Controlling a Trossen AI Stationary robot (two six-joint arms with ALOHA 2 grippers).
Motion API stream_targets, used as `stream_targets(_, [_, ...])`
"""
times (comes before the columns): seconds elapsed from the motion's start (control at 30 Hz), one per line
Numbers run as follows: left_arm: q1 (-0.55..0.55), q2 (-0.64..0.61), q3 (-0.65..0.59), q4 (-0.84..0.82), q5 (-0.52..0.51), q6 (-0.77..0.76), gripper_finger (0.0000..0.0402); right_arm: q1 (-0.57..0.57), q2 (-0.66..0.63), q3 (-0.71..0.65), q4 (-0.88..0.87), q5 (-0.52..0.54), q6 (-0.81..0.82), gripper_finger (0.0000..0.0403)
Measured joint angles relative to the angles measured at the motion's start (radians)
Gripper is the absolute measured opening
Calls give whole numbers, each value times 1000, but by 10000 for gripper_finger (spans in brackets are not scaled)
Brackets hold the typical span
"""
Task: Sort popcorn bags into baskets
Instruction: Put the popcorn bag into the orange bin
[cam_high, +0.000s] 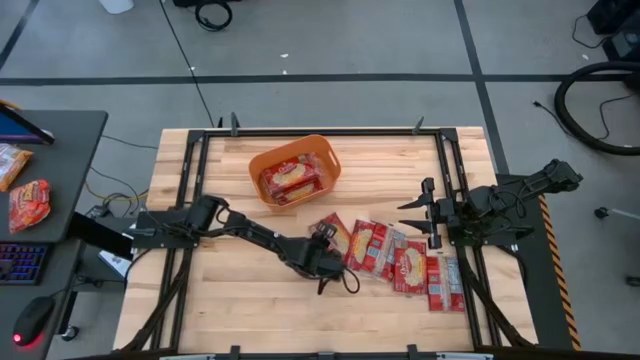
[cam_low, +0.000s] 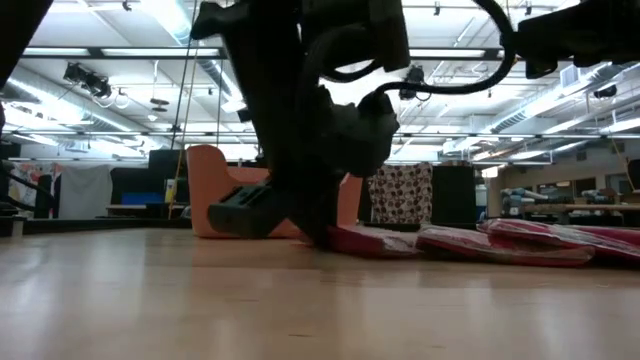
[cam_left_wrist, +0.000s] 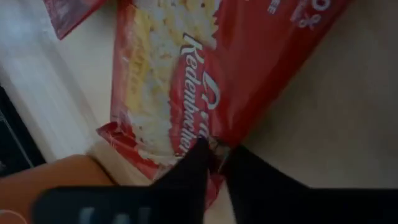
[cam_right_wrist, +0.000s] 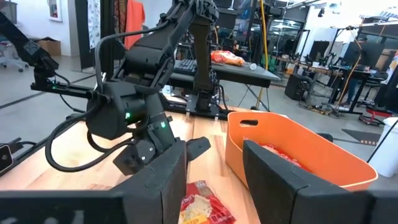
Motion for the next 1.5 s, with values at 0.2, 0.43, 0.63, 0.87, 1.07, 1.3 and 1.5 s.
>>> stream_targets(0.2, [6,5,207,-301,39,-75,23,0,0,0,-1,0,0,164])
stream_targets(0.43, [45,4,591,-743,37,-322,20,0,0,0,-1,0,0,164])
stream_targets(0.63, [117,-15,720,-837,-18,-645,21,0,0,0,2,-3,0,164])
stream_targets(0.87, [251,-19,570,-842,-27,-821,22,0,0,0,-2,-9,8,164])
stream_targets(1.07, [365,-19,406,-844,-26,-847,26,0,0,0,-3,-10,8,164])
stream_targets(1.3, [428,-19,359,-845,9,-843,103,0,0,0,-7,-9,5,164])
stream_targets(1.5, [375,-19,452,-829,37,-767,174,0,0,0,-7,-9,4,164])
